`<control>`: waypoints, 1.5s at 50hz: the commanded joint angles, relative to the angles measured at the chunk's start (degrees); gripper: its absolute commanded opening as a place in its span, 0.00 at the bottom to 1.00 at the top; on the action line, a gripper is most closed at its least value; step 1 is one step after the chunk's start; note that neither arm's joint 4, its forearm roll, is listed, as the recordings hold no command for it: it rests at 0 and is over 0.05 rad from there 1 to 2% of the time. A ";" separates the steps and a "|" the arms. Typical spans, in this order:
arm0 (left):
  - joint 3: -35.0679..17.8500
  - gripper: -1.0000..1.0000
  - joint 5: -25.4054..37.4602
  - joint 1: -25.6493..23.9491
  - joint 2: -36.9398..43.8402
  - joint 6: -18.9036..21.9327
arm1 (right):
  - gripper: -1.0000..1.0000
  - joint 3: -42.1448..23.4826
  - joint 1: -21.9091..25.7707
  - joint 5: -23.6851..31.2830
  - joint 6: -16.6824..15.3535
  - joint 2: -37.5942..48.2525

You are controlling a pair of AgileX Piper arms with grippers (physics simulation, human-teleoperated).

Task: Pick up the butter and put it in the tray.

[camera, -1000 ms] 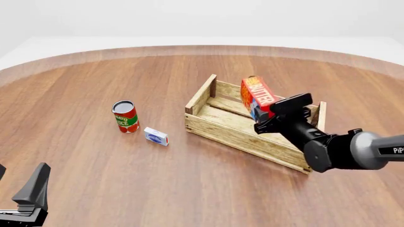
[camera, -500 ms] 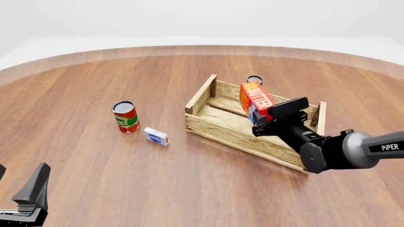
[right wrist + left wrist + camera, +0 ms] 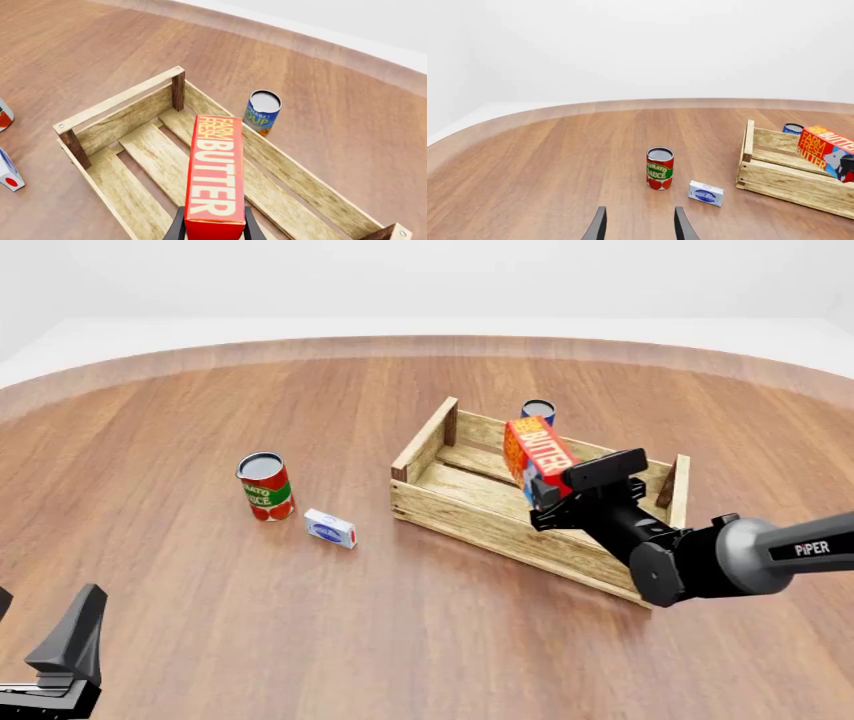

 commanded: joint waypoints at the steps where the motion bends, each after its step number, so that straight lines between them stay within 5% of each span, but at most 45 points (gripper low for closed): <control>1: 0.00 1.00 0.00 0.00 0.00 0.00 | 0.00 -0.99 0.27 -0.14 1.10 -0.47; 6: 0.00 1.00 0.00 0.00 0.00 0.00 | 0.00 -1.18 0.59 0.16 1.37 -0.42; 7: 0.00 1.00 0.00 0.00 0.00 0.00 | 1.00 -1.18 0.67 0.27 1.91 -0.57; 35: 0.00 1.00 0.00 0.00 0.00 0.00 | 1.00 0.02 0.04 -0.78 2.04 -2.15; 75: 0.00 1.00 0.00 0.00 0.00 0.00 | 1.00 7.16 0.58 -0.23 1.91 -16.90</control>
